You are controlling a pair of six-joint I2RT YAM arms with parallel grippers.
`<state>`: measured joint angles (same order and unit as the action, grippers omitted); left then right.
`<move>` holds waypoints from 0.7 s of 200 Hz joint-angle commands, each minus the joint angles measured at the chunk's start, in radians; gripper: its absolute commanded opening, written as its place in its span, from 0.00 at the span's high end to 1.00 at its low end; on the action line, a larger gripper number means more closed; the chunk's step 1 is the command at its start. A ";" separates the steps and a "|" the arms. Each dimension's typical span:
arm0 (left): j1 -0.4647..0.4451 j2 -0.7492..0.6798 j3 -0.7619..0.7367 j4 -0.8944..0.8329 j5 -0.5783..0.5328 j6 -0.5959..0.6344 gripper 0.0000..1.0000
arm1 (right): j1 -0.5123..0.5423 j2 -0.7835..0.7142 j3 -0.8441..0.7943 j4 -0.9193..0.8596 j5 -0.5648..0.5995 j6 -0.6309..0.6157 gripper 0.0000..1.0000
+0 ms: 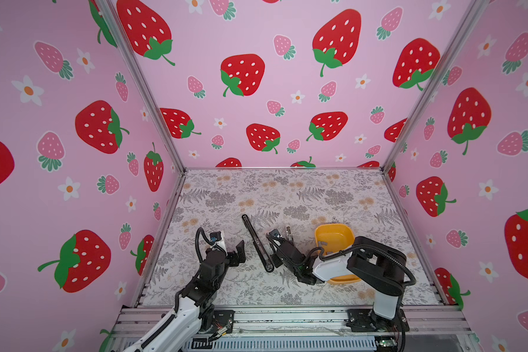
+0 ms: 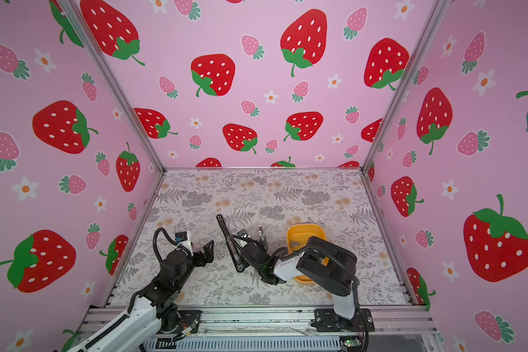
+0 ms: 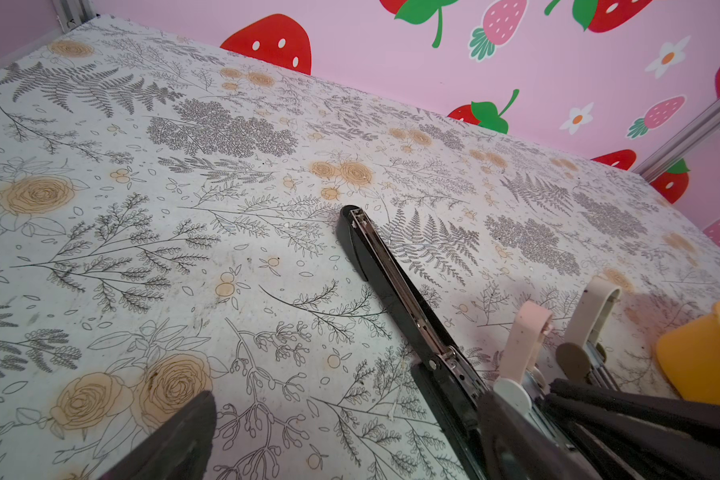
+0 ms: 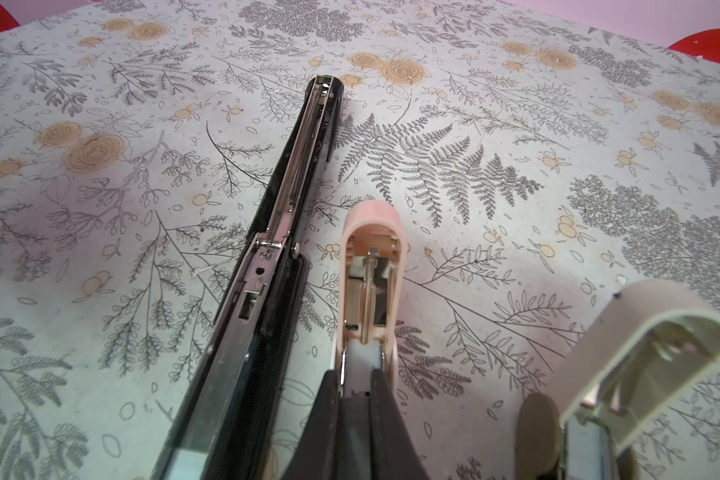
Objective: Load the staples into the stapler
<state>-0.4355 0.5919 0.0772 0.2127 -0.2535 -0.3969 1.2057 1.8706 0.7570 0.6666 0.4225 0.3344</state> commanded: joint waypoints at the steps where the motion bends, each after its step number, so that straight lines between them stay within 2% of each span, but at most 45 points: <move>1: 0.003 0.000 0.026 0.024 -0.012 -0.005 0.01 | -0.006 -0.053 -0.023 0.034 -0.008 -0.021 0.93; 140: 0.004 0.003 0.028 0.024 -0.012 -0.005 0.01 | -0.017 0.003 -0.005 0.039 -0.018 -0.015 0.93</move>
<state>-0.4355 0.5964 0.0772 0.2131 -0.2535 -0.3969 1.1946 1.8511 0.7414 0.6888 0.4171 0.3199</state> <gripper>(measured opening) 0.990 0.133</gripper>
